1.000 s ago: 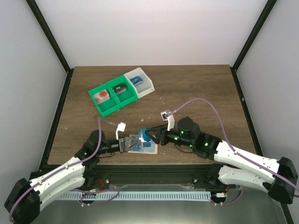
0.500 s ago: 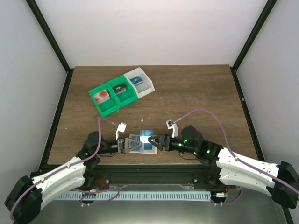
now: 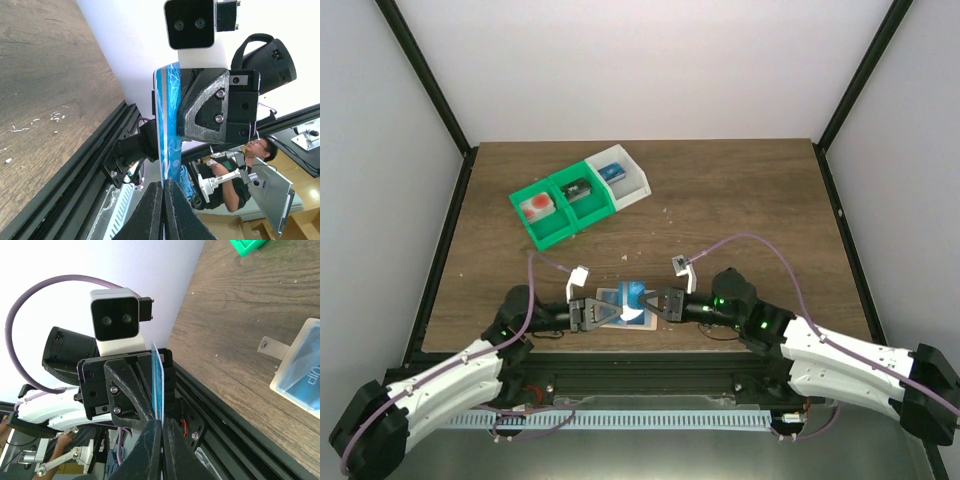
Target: Take the credit cards out of the card holder
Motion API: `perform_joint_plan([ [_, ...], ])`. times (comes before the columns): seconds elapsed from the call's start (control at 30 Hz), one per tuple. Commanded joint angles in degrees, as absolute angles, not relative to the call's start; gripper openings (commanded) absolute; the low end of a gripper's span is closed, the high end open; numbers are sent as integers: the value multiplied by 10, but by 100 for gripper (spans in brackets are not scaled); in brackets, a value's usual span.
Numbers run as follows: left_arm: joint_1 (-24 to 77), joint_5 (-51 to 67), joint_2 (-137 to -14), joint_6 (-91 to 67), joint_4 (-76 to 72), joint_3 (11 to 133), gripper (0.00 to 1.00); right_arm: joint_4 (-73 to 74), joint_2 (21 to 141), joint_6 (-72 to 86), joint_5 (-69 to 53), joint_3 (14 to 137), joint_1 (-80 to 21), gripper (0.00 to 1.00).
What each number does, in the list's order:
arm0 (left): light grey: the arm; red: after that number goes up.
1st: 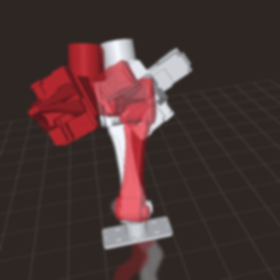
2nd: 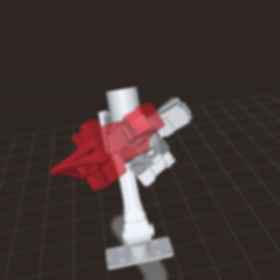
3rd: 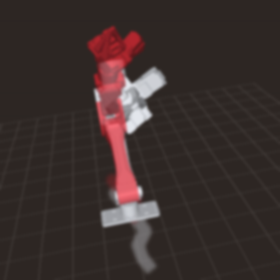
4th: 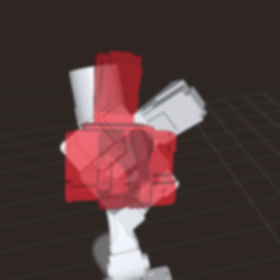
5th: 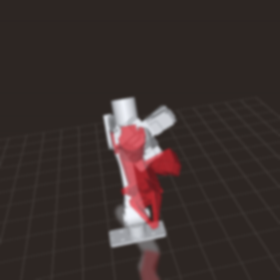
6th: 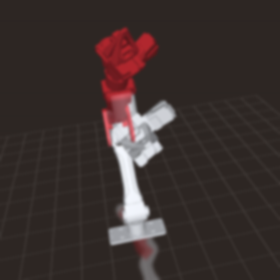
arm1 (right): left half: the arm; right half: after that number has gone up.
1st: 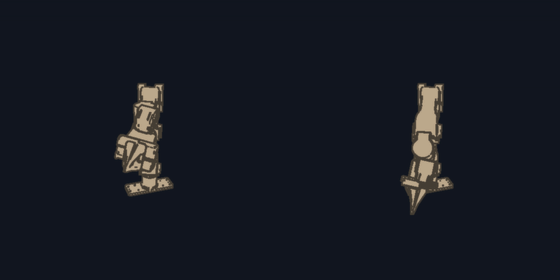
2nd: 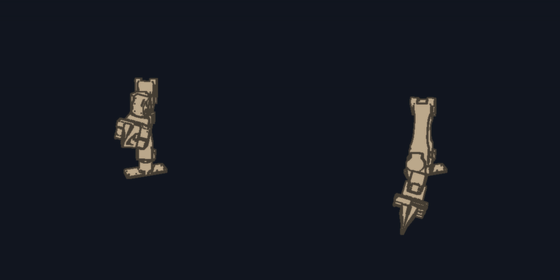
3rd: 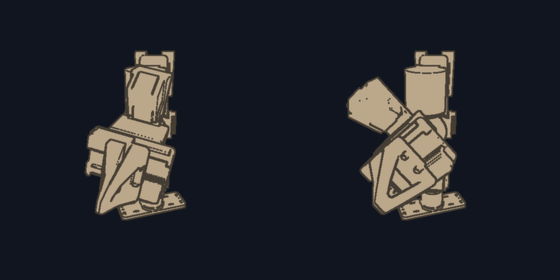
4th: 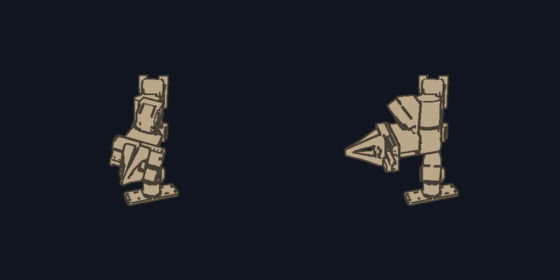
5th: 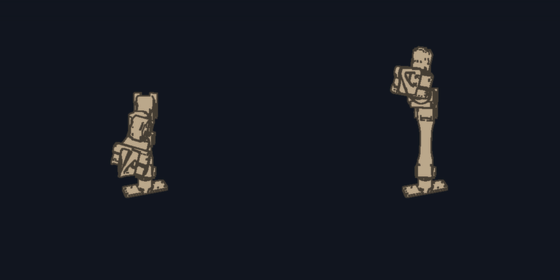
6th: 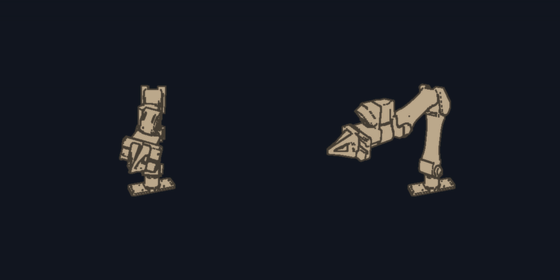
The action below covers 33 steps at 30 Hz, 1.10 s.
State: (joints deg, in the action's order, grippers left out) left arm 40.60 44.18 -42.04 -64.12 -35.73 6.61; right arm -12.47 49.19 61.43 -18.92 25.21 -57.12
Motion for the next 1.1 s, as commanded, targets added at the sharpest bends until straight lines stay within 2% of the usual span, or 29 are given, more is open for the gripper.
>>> perform_joint_plan([
  [0.0,406,427,-399,-606,-296,84,6,-162,479,622,-204,253,-570,1],
  [0.13,405,368,-382,-574,-190,114,40,-151,473,491,-185,270,-570,1],
  [0.23,405,332,-372,-574,-108,151,56,-127,464,354,-145,285,-570,0],
  [0.3,405,315,-361,-592,-68,177,62,-133,459,265,-104,280,-571,0],
  [0.47,405,272,-319,-650,-4,226,65,-239,473,76,5,214,-575,1],
  [0.57,404,238,-300,-699,22,244,65,-331,491,-54,-8,179,-584,1],
  [0.67,405,232,-289,-747,16,247,63,-422,519,-214,41,156,-600,1],
  [0.87,406,256,-304,-792,2,240,62,-496,605,-381,60,185,-609,1],
  [1.07,406,283,-323,-826,-46,219,58,-511,659,-464,76,214,-634,1],
])
